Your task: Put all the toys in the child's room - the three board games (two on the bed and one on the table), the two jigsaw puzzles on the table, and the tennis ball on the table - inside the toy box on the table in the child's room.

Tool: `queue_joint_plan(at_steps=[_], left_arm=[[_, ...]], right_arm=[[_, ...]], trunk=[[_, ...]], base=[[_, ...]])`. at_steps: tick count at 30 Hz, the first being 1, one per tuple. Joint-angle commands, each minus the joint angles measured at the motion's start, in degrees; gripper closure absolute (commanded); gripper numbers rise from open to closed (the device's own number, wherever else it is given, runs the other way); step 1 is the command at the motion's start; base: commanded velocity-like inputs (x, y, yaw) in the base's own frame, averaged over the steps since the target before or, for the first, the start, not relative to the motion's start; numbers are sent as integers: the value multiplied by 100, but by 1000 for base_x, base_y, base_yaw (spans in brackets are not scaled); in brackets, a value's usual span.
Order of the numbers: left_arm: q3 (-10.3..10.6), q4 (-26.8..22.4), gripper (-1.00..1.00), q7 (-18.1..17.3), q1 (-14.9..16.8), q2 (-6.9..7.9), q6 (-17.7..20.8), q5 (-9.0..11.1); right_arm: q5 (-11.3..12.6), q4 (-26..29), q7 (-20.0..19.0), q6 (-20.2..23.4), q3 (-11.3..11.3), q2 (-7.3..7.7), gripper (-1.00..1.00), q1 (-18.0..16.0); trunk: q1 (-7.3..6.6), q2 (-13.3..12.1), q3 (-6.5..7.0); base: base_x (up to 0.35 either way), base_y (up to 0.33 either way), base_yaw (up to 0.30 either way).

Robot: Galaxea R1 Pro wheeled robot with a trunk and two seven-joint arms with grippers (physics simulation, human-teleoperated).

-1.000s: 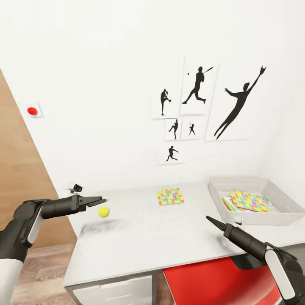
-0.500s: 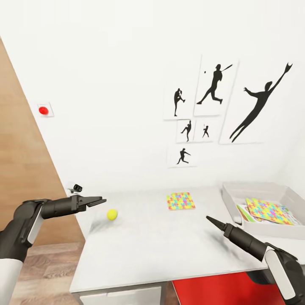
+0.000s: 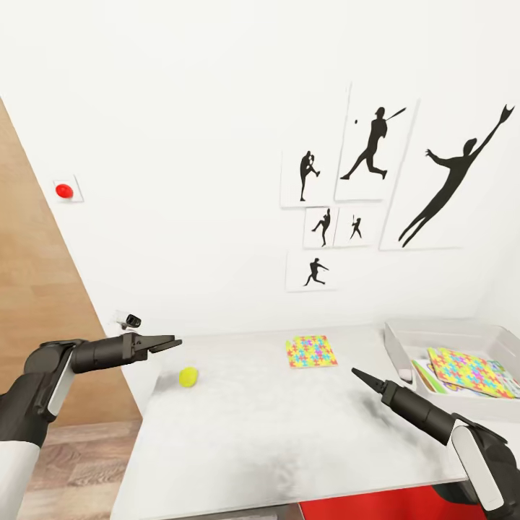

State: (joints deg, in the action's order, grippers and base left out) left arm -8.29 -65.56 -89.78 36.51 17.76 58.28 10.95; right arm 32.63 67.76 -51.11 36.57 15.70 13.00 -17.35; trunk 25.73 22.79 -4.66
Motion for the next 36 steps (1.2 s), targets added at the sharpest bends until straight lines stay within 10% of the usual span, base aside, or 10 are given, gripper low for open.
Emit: queue_joint_plan(at_steps=[1,36], left_arm=[[-1,-1,-100,-22,5,1,61,-5],[-6,-1,-100,-22,5,23,57,-10]], right_arm=[[26,-2,-4,37,4,0,-100,-5],[26,-4,44,-159,-4,-5,-100,-5]], trunk=[[5,13,-13],[5,13,-13]], base=[[155,-19,0],[55,7,0]])
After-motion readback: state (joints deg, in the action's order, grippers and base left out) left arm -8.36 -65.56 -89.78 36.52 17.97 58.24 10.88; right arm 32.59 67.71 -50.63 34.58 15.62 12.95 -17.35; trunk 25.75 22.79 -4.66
